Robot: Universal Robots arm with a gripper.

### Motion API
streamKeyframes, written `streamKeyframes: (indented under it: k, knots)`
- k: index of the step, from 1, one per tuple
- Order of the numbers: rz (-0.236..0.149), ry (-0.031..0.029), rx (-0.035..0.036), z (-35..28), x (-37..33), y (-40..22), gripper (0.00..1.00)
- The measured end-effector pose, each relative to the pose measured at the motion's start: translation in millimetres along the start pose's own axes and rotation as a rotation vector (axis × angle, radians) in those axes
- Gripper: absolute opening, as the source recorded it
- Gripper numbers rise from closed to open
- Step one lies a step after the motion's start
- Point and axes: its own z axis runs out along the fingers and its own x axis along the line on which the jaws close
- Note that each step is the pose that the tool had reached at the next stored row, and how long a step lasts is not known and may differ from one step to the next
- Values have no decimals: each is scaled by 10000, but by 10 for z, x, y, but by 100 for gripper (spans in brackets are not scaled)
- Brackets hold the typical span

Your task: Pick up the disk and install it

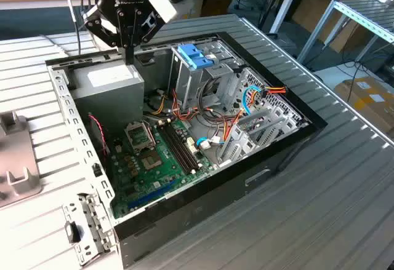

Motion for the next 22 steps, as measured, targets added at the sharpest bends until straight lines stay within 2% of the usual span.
streamKeyframes:
  k: [22]
  knots:
    - [1, 0, -1, -2, 68, -5, 11]
